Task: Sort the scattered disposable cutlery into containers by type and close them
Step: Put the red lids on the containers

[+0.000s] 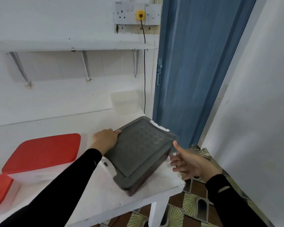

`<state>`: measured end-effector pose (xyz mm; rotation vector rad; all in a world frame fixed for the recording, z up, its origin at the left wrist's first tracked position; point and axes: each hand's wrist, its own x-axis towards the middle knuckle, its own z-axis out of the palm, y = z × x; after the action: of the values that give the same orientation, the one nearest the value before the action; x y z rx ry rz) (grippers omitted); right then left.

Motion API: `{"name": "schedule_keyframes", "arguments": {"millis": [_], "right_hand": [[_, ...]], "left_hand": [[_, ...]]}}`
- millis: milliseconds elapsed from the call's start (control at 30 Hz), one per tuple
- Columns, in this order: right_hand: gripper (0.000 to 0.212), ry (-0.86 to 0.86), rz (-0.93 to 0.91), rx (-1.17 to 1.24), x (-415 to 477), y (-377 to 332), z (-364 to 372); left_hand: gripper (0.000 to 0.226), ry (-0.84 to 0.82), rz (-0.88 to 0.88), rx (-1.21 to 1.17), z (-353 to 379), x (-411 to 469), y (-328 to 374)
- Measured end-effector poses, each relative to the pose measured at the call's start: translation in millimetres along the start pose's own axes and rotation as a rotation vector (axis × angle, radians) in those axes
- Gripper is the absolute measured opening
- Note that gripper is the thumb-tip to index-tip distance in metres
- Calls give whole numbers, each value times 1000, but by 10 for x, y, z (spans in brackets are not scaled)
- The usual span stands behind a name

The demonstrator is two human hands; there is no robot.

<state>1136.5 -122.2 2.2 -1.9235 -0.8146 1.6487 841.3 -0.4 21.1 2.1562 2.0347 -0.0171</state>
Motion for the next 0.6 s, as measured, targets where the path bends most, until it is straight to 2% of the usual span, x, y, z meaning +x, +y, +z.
{"name": "schedule_keyframes", "arguments": {"millis": [67, 133, 200, 300, 367, 433, 600], "right_hand": [[78, -90, -11, -80, -64, 1, 153], [57, -65, -136, -88, -133, -69, 354], [37, 31, -292, -16, -162, -138, 523], [25, 47, -370, 85, -264, -258, 669], [20, 5, -396, 150, -398, -446, 807], [19, -28, -467, 172, -622, -690, 947], [20, -241, -769, 278, -1409, -1595, 1415]], "left_hand": [[60, -17, -28, -146, 43, -127, -65], [64, -136, -14, -253, 29, -235, -172], [62, -255, 1, -425, -22, -411, -368], [52, -307, -13, -785, -140, -703, -653], [42, -303, -45, -1061, -353, -930, -827], [37, -294, -54, -1239, -658, -1146, -944], [31, -20, 45, -1518, -1735, -1496, -1418]]}}
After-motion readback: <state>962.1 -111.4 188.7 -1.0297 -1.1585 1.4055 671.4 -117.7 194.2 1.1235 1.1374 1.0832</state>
